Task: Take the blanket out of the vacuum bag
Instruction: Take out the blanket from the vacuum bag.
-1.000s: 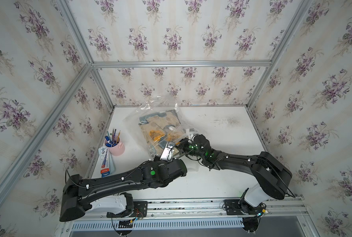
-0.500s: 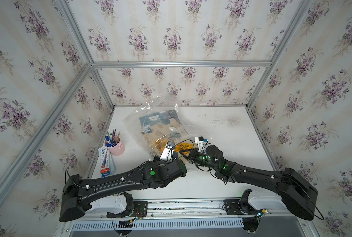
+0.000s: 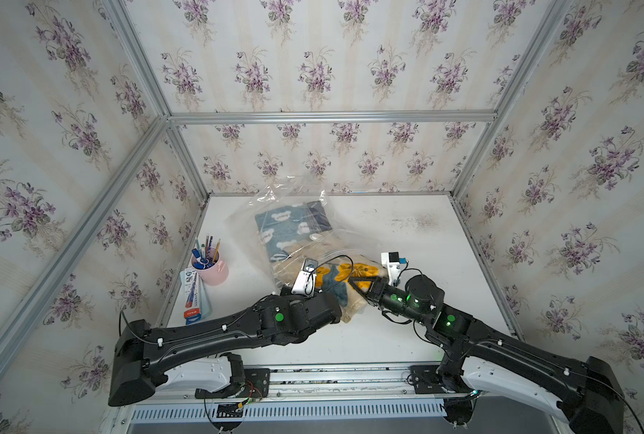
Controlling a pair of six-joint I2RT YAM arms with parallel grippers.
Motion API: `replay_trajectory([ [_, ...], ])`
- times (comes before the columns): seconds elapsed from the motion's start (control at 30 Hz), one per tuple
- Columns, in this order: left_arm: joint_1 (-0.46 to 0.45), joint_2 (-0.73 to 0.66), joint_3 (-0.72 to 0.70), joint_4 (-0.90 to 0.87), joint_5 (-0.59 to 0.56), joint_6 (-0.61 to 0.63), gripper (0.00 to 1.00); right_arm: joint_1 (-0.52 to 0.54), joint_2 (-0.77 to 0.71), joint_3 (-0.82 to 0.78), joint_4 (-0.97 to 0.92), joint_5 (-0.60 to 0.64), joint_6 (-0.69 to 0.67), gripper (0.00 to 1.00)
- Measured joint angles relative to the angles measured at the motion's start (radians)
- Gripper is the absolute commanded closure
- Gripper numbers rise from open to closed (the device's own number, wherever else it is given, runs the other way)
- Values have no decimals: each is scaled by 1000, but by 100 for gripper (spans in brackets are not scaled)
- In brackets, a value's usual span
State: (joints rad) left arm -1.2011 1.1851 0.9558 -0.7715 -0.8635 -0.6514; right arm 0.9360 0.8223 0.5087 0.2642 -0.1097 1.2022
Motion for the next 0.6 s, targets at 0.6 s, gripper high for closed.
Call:
replay_trajectory([
  [0.6,0,35,-17,5,-12,-98,96,-8,8,519,-381,152,-290,100],
])
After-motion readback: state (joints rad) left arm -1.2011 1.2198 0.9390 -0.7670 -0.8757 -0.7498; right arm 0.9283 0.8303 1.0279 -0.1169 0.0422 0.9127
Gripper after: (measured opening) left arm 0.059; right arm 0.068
